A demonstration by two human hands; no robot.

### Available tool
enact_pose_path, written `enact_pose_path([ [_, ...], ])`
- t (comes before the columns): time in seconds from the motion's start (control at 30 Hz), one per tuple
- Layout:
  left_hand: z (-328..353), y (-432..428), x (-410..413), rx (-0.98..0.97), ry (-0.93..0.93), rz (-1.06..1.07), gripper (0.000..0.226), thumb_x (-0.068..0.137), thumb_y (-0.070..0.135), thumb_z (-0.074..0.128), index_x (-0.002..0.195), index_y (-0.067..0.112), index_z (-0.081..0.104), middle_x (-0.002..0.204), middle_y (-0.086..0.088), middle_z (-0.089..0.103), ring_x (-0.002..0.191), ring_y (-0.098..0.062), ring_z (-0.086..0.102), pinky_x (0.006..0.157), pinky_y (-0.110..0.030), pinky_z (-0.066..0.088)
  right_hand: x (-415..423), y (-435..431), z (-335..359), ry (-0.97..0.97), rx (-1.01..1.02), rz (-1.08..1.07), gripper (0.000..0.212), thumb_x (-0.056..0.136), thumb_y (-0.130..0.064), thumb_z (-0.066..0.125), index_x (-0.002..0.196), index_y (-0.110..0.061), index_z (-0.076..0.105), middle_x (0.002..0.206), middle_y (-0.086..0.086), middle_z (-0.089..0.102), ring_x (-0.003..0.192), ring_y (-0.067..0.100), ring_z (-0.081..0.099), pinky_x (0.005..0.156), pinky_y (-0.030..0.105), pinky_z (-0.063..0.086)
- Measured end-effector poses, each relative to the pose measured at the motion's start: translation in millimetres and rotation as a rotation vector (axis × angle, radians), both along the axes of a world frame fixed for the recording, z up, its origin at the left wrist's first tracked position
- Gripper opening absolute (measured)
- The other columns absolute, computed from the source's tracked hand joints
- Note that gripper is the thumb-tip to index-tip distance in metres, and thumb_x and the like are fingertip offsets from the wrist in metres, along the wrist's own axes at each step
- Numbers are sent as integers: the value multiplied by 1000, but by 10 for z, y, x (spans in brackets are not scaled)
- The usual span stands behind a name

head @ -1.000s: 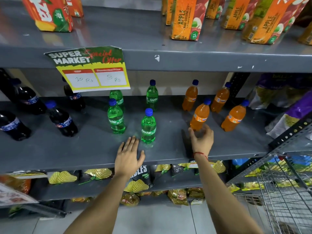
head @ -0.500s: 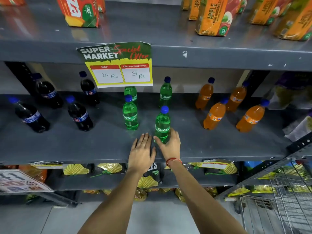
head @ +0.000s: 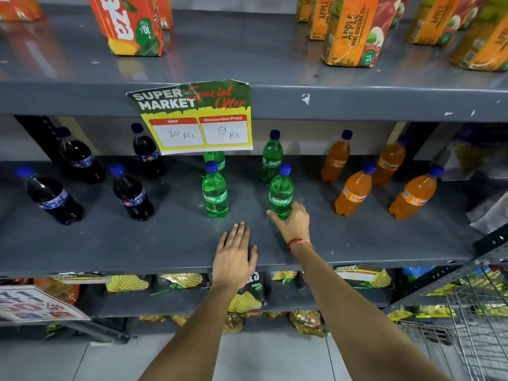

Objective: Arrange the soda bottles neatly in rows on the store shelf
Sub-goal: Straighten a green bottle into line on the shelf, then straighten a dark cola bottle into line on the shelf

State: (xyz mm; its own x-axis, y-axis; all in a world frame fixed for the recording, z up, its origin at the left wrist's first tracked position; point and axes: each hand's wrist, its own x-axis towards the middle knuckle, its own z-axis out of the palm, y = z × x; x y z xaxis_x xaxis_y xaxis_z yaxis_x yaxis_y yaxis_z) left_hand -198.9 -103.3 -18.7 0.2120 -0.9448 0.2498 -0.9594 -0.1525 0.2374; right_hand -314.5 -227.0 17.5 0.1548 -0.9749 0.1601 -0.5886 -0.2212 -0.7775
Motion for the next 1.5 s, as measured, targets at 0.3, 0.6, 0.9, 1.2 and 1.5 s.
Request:
enact_pose_path([
  [0.3, -4, 0, -10, -10, -11, 6, 52, 92, 35, 34, 133, 5, 45, 143, -11, 44, 135, -24, 36, 110, -44, 29, -4, 120, -89, -100, 19, -55, 73, 64, -28, 83, 121, 1, 47, 121, 20, 45, 112, 31, 47, 98, 35, 38],
  [0.6, -27, 1, 3, 0, 1, 2, 50, 93, 34, 39, 134, 6, 44, 144, -11, 43, 135, -23, 34, 111, -45, 29, 57, 79, -122, -67, 34, -60, 57, 76, -22, 74, 121, 3, 49, 112, 23, 52, 109, 35, 46, 93, 33, 33],
  [0.9, -23, -5, 10, 47, 2, -4, 53, 95, 39, 34, 139, 8, 36, 149, -9, 35, 140, -21, 25, 114, -41, 20, 47, 74, -128, -62, 56, -61, 65, 74, -27, 76, 125, 2, 45, 117, 22, 50, 114, 35, 43, 97, 34, 31],
  [1.2, 69, 161, 215, -32, 139, -32, 46, 97, 33, 37, 135, 7, 42, 146, -10, 39, 138, -20, 30, 112, -38, 21, -22, 434, -117, -183, -31, -183, 40, 78, -19, 73, 108, 2, 56, 102, 20, 54, 96, 39, 55, 86, 45, 47],
  [1.5, 243, 841, 1200, -70, 107, 265, 54, 91, 33, 26, 124, 1, 53, 134, -18, 53, 128, -31, 44, 102, -51, 37, 1339, 983, 126, -243, -21, 310, 33, 79, -17, 71, 107, -2, 60, 102, 16, 58, 87, 21, 57, 82, 41, 53],
])
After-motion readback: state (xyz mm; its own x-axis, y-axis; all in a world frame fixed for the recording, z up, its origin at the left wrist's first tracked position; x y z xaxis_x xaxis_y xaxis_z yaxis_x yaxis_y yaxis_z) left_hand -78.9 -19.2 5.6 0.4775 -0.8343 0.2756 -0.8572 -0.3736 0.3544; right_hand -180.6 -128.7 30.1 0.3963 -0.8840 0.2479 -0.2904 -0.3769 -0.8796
